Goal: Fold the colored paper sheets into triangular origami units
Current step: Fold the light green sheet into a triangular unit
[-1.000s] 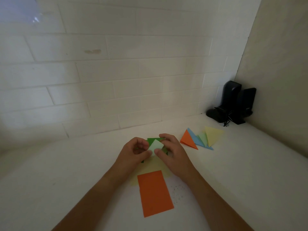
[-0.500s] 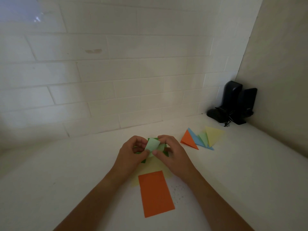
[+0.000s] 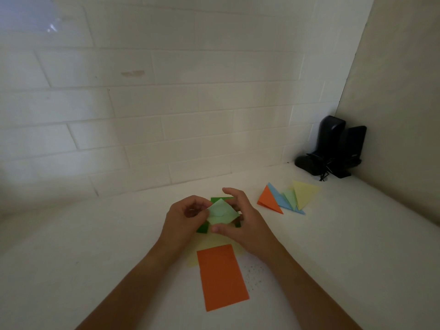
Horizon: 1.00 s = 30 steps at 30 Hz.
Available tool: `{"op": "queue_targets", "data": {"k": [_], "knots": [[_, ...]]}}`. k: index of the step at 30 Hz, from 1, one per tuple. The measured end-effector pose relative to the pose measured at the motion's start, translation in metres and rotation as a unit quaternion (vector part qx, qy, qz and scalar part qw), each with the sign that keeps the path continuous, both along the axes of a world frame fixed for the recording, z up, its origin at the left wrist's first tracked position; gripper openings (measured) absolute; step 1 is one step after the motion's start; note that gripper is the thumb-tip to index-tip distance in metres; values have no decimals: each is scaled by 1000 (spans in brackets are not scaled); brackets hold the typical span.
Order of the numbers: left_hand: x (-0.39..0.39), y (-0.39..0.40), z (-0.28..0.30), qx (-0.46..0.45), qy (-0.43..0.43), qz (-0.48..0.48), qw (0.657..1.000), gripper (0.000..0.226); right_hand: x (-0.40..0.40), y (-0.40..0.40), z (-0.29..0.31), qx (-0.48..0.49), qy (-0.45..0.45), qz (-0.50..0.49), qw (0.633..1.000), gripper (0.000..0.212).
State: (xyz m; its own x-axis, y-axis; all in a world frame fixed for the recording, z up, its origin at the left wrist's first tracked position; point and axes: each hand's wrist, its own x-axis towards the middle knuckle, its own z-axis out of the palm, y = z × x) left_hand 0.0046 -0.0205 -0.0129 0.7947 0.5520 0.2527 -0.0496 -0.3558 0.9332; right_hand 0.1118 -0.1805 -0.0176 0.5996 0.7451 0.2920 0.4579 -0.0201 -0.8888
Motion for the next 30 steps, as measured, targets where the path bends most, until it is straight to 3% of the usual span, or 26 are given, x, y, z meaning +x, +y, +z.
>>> {"op": "queue_targets", "data": {"k": [5,11,26,30], "knots": [[0,3,0,-11,1,53,999,17,1,1,-1,32,-15,12,999,56],[0,-2,-2,45,7,25,999,18,5,4,-6,56,-65,-41,996,19],[-2,-10,5,72,-2,-21,997,11,7,4,-6,82,-39,-93,992,15],[-3,-9,5,31,-19,-25,999,15,6,4,-5,88,-13,-94,992,16]]}}
